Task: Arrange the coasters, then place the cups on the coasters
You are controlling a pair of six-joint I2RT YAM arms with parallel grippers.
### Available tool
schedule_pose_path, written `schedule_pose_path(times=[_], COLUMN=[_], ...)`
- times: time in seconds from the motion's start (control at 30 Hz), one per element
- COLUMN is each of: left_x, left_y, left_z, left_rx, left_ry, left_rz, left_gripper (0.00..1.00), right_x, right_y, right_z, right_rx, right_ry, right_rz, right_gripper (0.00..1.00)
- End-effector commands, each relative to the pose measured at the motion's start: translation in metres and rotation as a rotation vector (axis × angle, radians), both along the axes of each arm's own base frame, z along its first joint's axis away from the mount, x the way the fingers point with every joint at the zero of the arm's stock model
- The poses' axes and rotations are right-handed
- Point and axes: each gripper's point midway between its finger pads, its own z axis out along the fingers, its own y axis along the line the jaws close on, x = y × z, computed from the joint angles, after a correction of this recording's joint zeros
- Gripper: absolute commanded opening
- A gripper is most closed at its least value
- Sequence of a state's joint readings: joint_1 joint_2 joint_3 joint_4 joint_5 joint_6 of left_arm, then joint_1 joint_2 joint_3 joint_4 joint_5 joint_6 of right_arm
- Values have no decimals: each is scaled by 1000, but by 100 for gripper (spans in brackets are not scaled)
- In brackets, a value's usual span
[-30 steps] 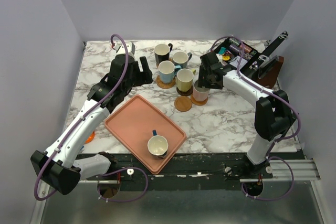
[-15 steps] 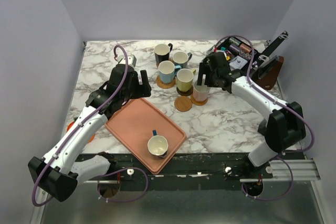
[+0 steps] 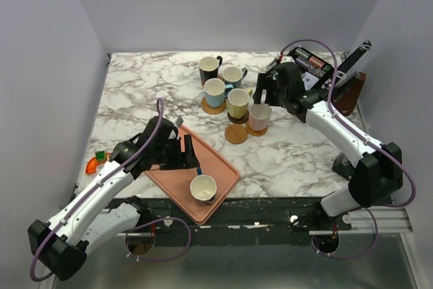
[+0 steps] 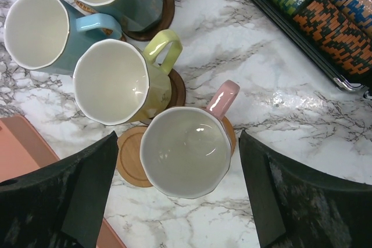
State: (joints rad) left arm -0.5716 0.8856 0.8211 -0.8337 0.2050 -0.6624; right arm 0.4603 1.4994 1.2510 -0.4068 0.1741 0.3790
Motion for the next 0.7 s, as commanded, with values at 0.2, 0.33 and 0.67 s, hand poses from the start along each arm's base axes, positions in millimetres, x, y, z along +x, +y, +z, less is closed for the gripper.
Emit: schedule_pose_path(times=[0.2,0.33,0.67], left_x=[-61,-74,-57], left_y=[-17,-3,-19], left_z=[-7,-23,-42], left_rx=[-28,72,95], left_ry=[201,252,241], left_rz=[-66,-92,-96], left_gripper=[77,76,17], right_x=[-1,-4,-10], right_y=[9,7,-9], right_z=[14,10,14], right_rx=[42,37,-14], right_ry=[-54,-50,-80], right_rz=[47,43,12], right_gripper=[91,91,90])
